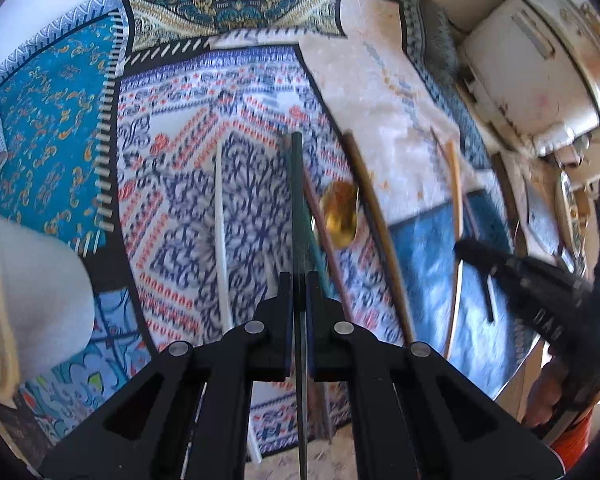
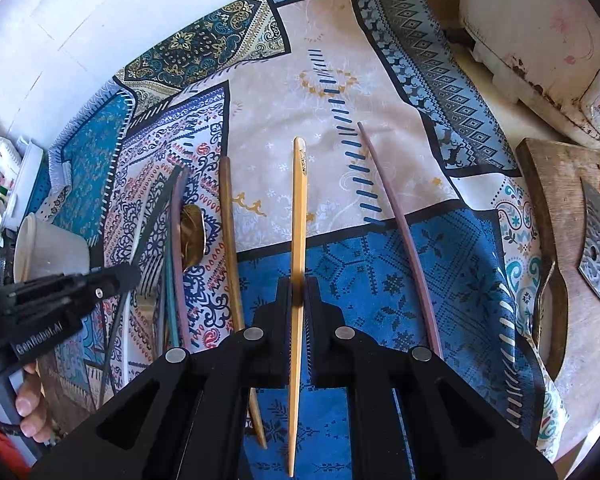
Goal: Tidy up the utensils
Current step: 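Grasp the dark green stick with the left tool while the right tool grasps a light wooden chopstick, then lift both held sticks and carry them over the white cup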
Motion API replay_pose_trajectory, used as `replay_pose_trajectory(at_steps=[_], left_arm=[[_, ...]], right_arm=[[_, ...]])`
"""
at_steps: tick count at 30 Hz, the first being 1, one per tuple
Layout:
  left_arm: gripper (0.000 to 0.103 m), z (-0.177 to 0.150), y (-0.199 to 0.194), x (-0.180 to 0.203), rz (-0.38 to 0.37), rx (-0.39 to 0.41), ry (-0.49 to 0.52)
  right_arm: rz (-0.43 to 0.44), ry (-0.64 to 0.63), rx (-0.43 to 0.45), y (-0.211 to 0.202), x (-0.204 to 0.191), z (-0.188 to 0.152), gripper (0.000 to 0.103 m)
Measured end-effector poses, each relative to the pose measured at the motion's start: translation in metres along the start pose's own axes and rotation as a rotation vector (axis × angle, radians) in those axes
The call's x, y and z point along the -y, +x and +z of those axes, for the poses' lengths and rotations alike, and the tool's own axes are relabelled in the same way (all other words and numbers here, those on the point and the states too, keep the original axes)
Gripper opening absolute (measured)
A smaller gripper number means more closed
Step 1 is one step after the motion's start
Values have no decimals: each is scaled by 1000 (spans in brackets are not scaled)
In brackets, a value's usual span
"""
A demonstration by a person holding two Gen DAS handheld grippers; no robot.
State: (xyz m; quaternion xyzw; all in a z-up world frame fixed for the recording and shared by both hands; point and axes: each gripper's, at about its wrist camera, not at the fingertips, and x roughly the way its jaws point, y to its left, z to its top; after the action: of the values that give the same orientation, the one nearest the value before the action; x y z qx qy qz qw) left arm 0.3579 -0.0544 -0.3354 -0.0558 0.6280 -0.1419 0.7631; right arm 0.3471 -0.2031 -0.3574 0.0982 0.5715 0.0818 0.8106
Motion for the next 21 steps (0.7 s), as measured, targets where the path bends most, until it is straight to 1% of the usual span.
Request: replay_pose_trajectory(at_steps=[4,9,12,15,19,21], left_arm=[[4,-12,2,0,2,-42,15],[4,-24,10,4,25,-92,53],[4,-33,14,5,33,-113,57],[4,-38,14,7,41,-114,73],[4,-33,18,7,26,-129,69],[6,-27,21,10,17,-131,67]], right_arm=[[8,-3,7,-13,9,-13,6],[8,-16,9,-17,11,-19,6],[6,-21,13,-18,10,-21,6],[10,-34,17,-19,7,-22,6],[16,-51,17,-19,3,-24,6],[20,-55,17,-19,1,-24,6]])
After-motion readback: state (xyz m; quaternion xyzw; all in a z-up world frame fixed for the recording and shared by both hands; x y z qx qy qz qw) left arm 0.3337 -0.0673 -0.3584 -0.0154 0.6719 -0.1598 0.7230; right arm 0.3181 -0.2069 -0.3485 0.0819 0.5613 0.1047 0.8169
